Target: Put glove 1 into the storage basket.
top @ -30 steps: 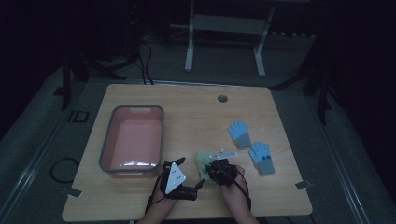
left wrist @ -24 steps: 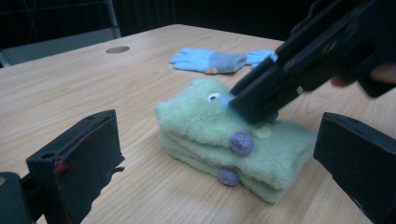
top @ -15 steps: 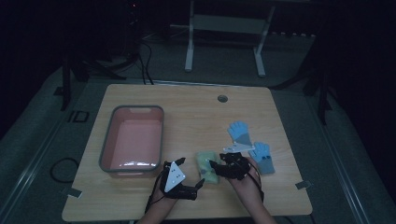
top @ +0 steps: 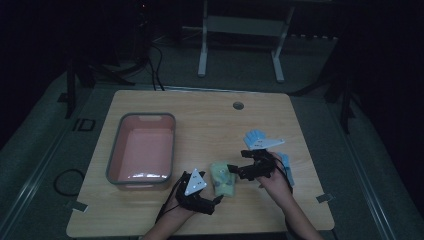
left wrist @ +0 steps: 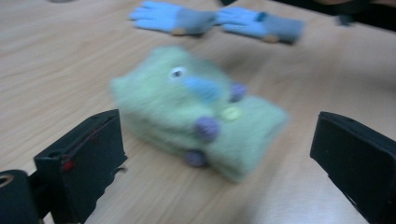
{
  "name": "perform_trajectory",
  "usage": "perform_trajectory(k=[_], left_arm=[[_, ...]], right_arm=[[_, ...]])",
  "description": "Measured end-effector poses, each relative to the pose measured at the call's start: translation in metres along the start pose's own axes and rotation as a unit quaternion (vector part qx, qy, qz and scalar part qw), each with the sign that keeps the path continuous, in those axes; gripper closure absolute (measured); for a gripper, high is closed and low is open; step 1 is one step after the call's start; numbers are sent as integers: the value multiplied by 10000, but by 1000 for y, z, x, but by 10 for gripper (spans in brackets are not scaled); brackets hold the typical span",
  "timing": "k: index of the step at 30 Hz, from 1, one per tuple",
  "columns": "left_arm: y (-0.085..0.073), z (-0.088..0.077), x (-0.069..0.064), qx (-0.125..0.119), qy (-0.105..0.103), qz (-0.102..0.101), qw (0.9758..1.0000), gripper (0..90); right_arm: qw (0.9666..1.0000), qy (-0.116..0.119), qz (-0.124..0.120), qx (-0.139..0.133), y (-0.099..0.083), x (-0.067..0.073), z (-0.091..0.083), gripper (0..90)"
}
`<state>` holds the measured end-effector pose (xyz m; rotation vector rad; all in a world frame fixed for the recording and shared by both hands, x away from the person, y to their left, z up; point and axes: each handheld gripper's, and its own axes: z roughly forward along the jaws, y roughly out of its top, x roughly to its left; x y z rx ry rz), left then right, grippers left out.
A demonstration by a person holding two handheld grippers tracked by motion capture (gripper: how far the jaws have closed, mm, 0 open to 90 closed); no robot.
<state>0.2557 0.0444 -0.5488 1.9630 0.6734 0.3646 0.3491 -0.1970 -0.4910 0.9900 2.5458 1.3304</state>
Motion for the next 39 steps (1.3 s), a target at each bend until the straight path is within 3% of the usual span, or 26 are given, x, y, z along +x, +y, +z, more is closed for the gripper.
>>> perform_trajectory(k=[1,2,5,9,11,14,16,20,22,24,31,33,36,39], left_arm=[[0,0,0,0,0,0,10000,37],[2,2,-2,54,-83,242,9997,48],[5,7,-8,90,-187,600,9980,133],[7,14,-14,143,-392,1083,9932,256],[7,18,-15,235,-432,1220,9913,301],[7,25,-14,430,-515,1489,9866,349],[6,28,-13,536,-540,1656,9833,375],[3,35,-16,865,-461,2225,9700,377],[3,37,-17,887,-425,2253,9693,382],[3,39,-19,934,-382,2343,9669,391],[1,41,-16,845,-154,2469,9652,554],[2,40,-13,830,-217,2309,9692,619],[7,39,-7,893,-407,1912,9766,695],[13,38,-3,982,-490,1744,9785,728]], right_arm=[[10000,0,0,0,0,0,0,131],[9997,217,5,60,3,-4,5,115],[9991,320,-22,279,5,-8,15,140],[9981,383,-23,480,8,-13,34,273],[9969,497,25,616,8,-16,43,328],[9950,570,15,823,5,-19,55,366],[9932,659,139,950,1,-23,61,369],[9891,877,366,1129,-5,-28,68,369],[9863,1022,422,1224,-8,-29,70,395],[9848,1092,556,1232,-11,-30,72,423],[9798,1327,787,1268,-13,-30,72,593],[9808,1318,751,1226,-12,-29,72,630],[9811,1305,782,1195,-11,-27,69,671],[9829,1256,724,1133,-10,-24,66,693]])
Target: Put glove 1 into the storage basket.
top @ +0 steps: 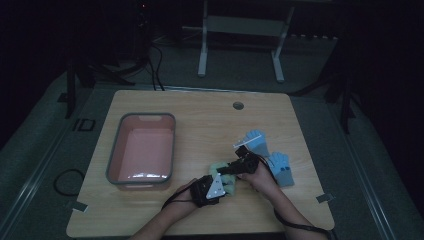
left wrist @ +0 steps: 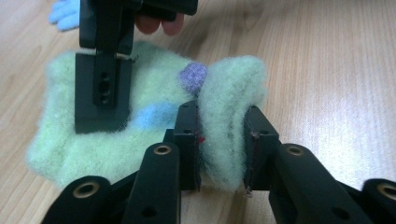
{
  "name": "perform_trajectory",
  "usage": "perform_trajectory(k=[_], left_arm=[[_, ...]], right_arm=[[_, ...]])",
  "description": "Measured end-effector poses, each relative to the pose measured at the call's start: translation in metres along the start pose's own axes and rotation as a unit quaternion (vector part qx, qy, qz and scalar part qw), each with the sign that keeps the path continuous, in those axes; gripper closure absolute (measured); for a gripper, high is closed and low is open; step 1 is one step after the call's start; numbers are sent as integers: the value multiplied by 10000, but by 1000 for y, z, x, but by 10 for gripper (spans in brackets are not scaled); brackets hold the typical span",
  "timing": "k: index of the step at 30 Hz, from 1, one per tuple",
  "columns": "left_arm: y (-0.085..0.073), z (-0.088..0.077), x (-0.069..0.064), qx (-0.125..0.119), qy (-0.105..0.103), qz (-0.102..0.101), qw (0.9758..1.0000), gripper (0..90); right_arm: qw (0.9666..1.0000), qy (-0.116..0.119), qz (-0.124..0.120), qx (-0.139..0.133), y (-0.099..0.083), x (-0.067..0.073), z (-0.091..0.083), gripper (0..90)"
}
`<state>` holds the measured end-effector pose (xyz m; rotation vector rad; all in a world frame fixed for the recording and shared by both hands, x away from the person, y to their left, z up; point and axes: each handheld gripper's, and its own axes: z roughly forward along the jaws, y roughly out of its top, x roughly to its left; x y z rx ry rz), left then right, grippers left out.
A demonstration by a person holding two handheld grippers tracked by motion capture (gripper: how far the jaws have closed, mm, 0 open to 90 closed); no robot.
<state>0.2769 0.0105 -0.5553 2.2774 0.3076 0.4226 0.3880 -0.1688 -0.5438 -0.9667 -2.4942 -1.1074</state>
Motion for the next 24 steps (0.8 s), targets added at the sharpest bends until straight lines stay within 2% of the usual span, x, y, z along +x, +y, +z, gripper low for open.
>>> perform_trajectory(k=[2,5,10,18,24], left_arm=[[2,-2,2,37,-40,-31,10000,736],[8,-7,3,109,18,19,9999,738],[16,-18,10,59,30,-19,10000,740],[27,-38,19,142,136,69,9998,741],[33,-57,28,242,215,146,9994,741]], right_arm=[[9999,-90,-56,-19,1,3,-1,701],[9999,-120,-115,-35,5,8,-5,709],[9998,-19,-73,-173,13,12,-13,711],[9995,-9,-119,-287,30,21,-22,712],[9992,-32,-285,-285,48,34,-24,713]])
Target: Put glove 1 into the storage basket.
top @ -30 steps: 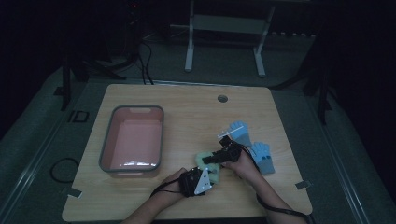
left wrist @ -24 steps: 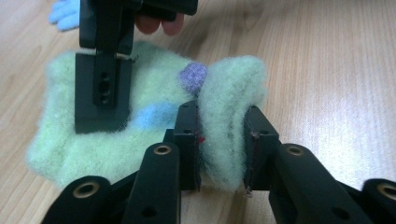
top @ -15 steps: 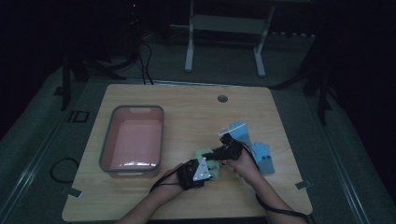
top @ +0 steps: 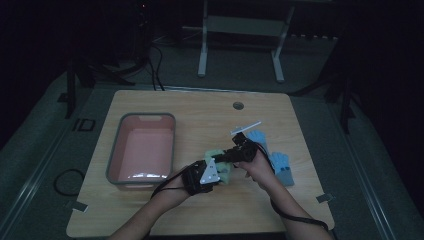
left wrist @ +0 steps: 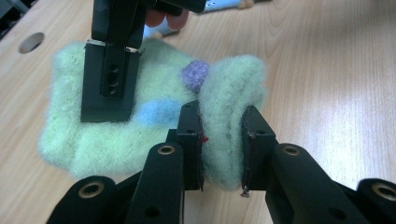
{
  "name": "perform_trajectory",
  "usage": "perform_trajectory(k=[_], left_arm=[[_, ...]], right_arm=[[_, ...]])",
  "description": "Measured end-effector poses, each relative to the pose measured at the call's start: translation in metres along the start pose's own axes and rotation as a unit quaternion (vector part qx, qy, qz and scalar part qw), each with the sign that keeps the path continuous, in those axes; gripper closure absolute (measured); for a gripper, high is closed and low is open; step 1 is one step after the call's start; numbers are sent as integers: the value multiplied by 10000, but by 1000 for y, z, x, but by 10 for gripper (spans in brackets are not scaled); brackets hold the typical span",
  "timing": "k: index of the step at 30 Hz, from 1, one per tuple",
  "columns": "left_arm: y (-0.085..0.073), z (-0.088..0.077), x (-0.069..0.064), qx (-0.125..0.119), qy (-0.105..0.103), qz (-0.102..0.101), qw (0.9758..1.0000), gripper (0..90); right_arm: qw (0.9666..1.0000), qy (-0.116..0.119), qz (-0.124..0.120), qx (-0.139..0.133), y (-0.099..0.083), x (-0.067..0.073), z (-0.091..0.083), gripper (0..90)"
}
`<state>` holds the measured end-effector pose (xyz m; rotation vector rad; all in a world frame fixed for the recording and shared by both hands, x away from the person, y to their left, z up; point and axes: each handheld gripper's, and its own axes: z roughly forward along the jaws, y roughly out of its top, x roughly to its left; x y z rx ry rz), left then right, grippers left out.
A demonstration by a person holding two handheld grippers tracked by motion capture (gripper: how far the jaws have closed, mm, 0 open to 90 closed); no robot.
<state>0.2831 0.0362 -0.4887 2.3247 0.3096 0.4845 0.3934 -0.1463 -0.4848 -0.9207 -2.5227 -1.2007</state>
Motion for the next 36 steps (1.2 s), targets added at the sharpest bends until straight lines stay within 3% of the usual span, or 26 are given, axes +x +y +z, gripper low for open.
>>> perform_trajectory(k=[17,25,36], left_arm=[[-5,-54,22,172,455,36,9988,747],[-17,-79,37,274,589,-104,9978,750],[-40,-104,46,406,818,-171,9957,750]], right_arm=[[9989,112,-466,-7,60,39,15,715],[9980,207,-599,60,89,54,32,716],[9967,333,-716,181,115,74,62,715]])
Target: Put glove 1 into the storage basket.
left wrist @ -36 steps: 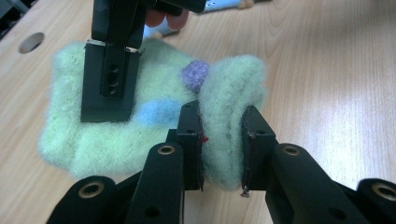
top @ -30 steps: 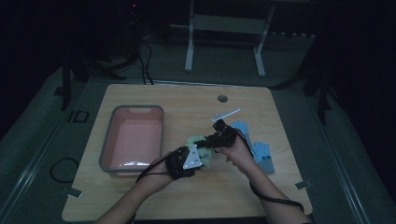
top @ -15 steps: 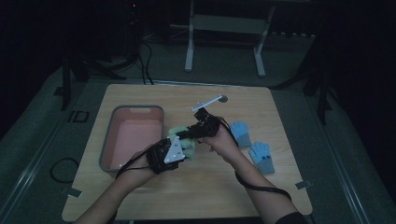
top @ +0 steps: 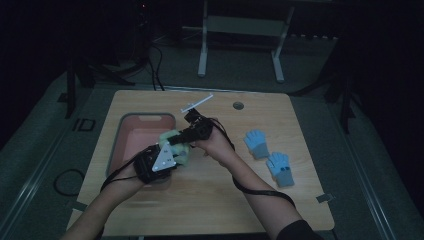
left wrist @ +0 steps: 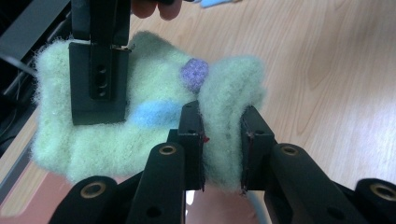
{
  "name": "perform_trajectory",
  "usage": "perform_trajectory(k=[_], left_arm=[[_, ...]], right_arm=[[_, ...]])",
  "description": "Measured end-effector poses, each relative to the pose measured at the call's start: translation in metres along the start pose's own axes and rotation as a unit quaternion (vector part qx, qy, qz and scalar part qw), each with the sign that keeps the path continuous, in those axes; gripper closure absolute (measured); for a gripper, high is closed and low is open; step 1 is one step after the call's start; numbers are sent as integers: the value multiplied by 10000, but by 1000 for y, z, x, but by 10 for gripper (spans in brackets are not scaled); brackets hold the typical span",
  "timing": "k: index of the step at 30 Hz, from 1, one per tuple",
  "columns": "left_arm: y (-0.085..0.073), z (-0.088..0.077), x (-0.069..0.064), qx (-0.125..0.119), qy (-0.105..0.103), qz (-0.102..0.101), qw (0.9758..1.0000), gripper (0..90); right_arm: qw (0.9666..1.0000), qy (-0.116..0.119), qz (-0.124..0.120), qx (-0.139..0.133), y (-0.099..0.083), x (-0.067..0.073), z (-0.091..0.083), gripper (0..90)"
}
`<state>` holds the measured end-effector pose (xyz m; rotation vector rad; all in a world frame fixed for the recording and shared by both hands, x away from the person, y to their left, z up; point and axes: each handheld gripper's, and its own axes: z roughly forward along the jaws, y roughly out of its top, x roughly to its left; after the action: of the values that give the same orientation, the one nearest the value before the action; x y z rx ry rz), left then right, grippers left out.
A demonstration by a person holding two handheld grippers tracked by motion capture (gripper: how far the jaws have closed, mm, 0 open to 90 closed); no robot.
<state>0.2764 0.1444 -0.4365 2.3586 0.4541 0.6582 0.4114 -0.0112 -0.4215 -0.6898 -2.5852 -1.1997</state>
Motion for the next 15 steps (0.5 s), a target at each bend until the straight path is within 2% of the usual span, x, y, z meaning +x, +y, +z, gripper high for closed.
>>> perform_trajectory(k=[7,15], left_arm=[[-20,-9,9,168,59,-144,9997,751],[-49,-17,20,402,124,-317,9986,751]], right_arm=[[9999,91,-45,80,15,6,21,716],[9995,252,-47,194,31,13,60,716]])
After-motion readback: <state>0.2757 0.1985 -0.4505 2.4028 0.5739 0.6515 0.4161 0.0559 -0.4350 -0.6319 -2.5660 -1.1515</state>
